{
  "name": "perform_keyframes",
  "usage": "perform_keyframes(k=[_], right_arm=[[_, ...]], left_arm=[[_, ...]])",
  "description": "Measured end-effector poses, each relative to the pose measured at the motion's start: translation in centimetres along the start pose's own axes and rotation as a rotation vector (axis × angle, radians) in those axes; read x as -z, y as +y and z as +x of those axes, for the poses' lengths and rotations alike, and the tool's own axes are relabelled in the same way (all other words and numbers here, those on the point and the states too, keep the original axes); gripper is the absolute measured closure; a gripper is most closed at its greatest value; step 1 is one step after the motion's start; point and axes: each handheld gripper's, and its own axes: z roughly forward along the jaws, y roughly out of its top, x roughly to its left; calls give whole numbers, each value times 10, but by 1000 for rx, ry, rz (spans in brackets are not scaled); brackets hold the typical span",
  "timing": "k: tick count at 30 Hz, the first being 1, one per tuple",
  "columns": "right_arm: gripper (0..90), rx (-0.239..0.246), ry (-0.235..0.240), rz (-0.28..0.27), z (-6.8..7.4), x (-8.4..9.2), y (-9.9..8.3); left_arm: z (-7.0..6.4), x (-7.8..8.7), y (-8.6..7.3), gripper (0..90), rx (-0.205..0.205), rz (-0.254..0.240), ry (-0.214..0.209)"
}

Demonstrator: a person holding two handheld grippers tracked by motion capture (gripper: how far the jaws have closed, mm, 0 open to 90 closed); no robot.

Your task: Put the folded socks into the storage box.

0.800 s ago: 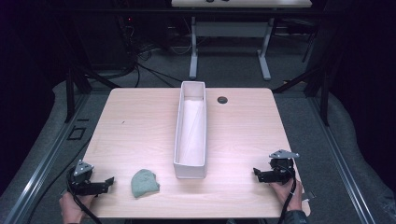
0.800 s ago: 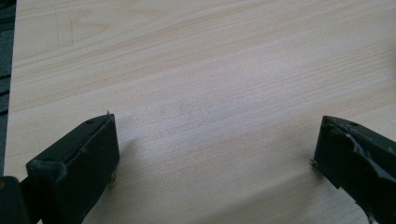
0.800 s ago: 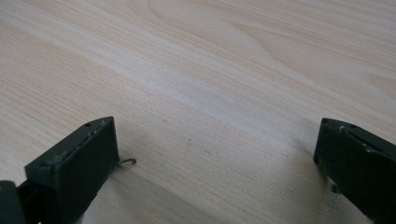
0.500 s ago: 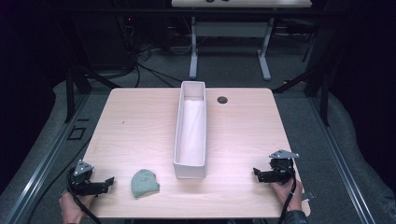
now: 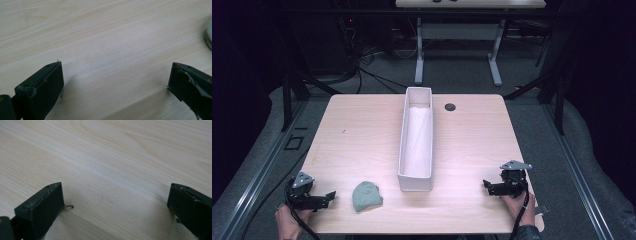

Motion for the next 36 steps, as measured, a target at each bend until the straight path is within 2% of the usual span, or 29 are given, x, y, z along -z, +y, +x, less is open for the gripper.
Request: perform_keyframes(k=[3,4,5,6,9,10,13,14,17,19,25,36], right_arm=[[2,2,0,1,0,0,0],[2,2,0,1,0,0,0],[2,2,0,1,0,0,0],[2,2,0,1,0,0,0],[3,3,-1,0,0,0,0],[3,3,-1,0,0,0,0],[2,3,-3,1,0,0,0],[3,2,-2,1,0,0,0],[3,0,-2,1,0,0,0],[3,0,0,1,0,0,0],[4,0,2,0,0,0,0],[5,-1,2,-1,0,0,0]], left_arm=[[-6,8,9,0,-43,8,-16],[-6,8,9,0,-43,8,-16],[-9,12,15,0,-65,9,-26],[-9,12,15,1,-65,9,-26],[-18,21,27,0,-114,14,-43],[-18,21,27,0,-114,14,-43],[-26,27,37,0,-151,26,-63],[-31,30,43,0,-175,43,-77],[-36,33,48,0,-194,58,-90],[-42,36,55,0,-224,79,-107],[-54,43,66,0,-273,102,-144],[-68,47,76,0,-315,136,-169]])
